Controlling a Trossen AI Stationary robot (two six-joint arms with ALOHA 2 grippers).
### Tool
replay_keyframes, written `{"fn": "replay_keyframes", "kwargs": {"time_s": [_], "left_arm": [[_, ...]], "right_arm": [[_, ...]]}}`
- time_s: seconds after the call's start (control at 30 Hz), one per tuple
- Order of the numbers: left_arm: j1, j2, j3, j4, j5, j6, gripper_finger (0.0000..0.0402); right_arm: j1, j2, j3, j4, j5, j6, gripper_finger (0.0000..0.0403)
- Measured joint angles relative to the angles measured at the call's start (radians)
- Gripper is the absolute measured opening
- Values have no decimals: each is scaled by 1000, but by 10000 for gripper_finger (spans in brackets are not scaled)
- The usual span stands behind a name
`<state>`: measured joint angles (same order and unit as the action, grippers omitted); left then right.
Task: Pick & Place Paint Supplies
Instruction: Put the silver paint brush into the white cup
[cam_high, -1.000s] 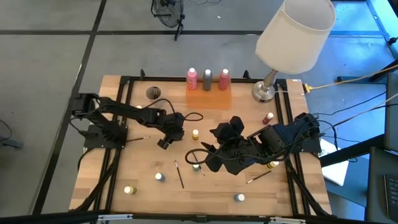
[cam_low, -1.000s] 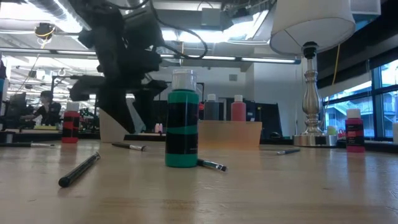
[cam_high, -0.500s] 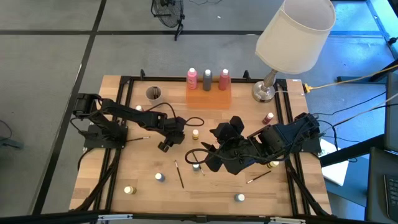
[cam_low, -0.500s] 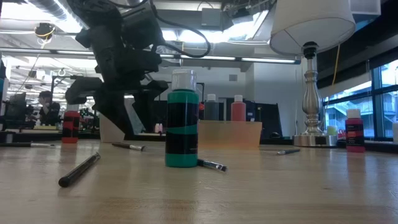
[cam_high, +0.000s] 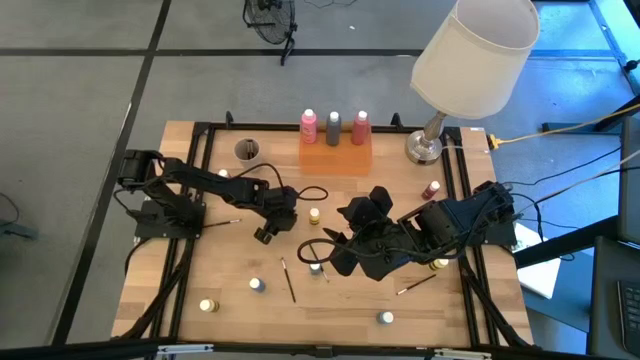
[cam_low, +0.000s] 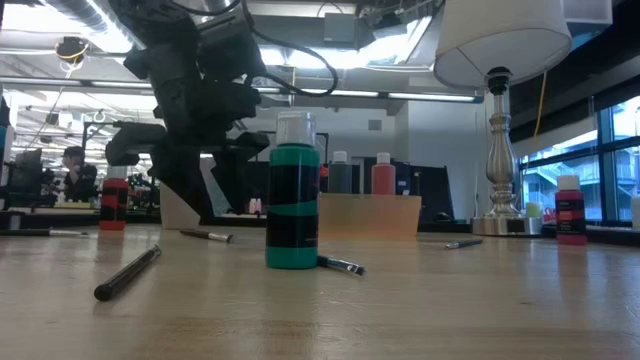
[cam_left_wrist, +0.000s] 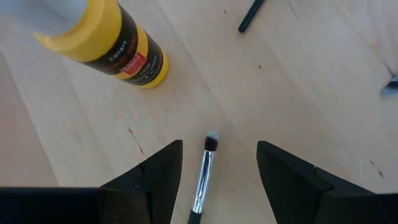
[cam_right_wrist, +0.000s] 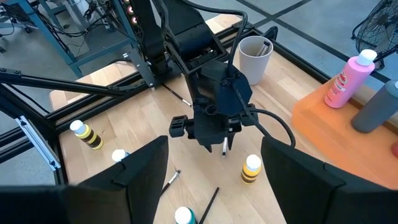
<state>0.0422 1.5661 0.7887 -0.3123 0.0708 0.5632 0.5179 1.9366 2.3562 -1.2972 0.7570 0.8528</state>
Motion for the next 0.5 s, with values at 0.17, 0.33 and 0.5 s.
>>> {"fn": "replay_keyframes", "kwargs": {"time_s": [0.17,0.33,0.5], "left_arm": [[-3,66,0,1,-1,-16,203],[-8,104,5,4,-23,-21,203],[-8,102,3,8,-19,-21,203]], "right_arm": [[0,0,0,0,2,3,262],[0,0,0,1,2,3,262],[0,0,0,2,2,4,262]]}}
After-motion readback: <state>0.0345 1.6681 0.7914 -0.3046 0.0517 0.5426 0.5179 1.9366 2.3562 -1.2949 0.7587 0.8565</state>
